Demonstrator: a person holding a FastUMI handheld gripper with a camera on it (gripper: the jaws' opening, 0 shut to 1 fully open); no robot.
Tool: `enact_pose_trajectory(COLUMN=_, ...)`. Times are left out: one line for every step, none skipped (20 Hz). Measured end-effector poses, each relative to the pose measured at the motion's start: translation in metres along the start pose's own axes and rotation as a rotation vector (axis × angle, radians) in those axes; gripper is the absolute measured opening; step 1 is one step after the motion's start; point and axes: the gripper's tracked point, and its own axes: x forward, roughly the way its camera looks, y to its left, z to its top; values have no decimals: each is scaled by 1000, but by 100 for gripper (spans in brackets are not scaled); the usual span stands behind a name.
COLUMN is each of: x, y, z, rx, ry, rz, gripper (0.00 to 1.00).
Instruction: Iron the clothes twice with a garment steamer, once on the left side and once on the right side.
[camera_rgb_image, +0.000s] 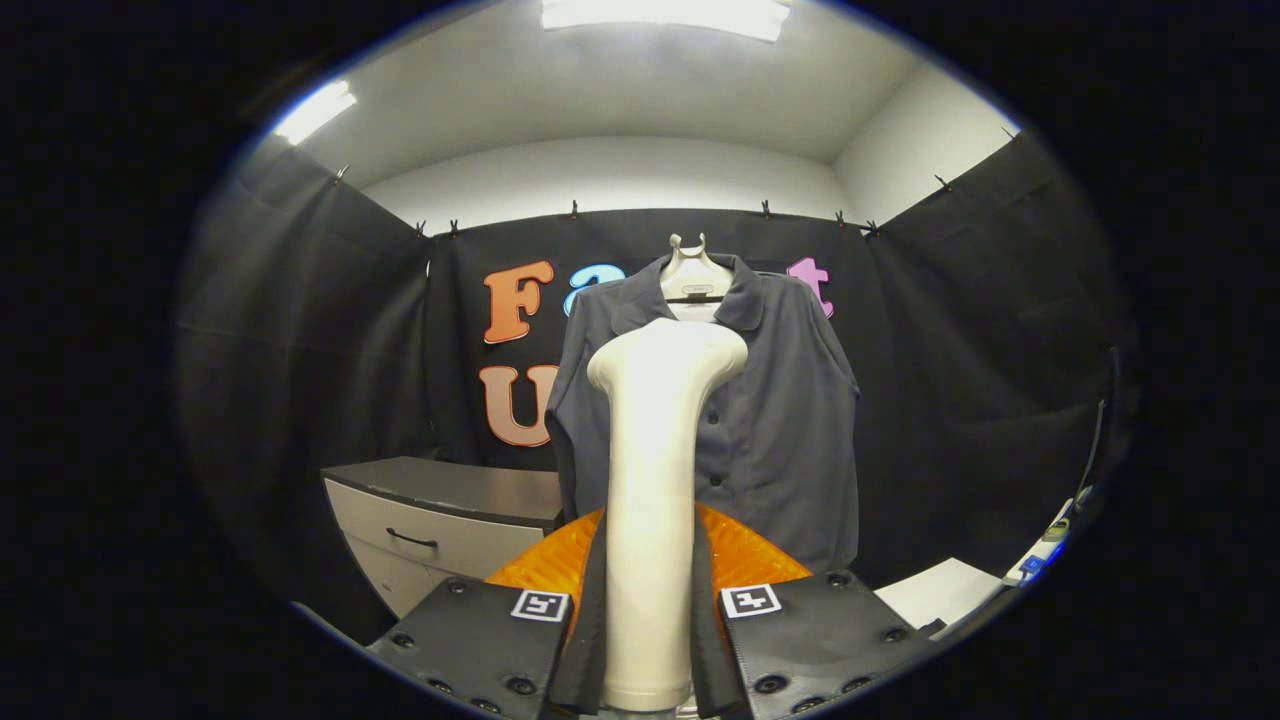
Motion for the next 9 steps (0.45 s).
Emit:
enact_pose_trajectory(x=-1, y=1, z=0, rx=1, ry=0, rz=1, gripper=41)
enact_pose_trajectory(x=-1, y=2, z=0, rx=1, ry=0, rz=4, gripper=41)
enact_pose_trajectory(x=1, y=3, z=0, rx=1, ry=-1, rz=5, gripper=41)
enact_pose_trajectory(x=0, y=2, z=1, rx=0, ry=-1, rz=5, gripper=41)
enact_pose_trajectory(x=-1, y=3, z=1, rx=0, ry=-2, rz=5, gripper=41)
enact_pose_trajectory(x=-1, y=3, z=1, rx=1, ry=-2, rz=5, gripper=41)
enact_pose_trajectory(x=-1, y=3, z=0, rx=3, ry=-2, rz=4, gripper=41)
enact_pose_trajectory(x=0, y=3, z=1, rx=6, ry=-2, rz=3, gripper=41)
enact_pose_trajectory(x=-1, y=3, z=1, rx=7, ry=-2, rz=2, gripper=41)
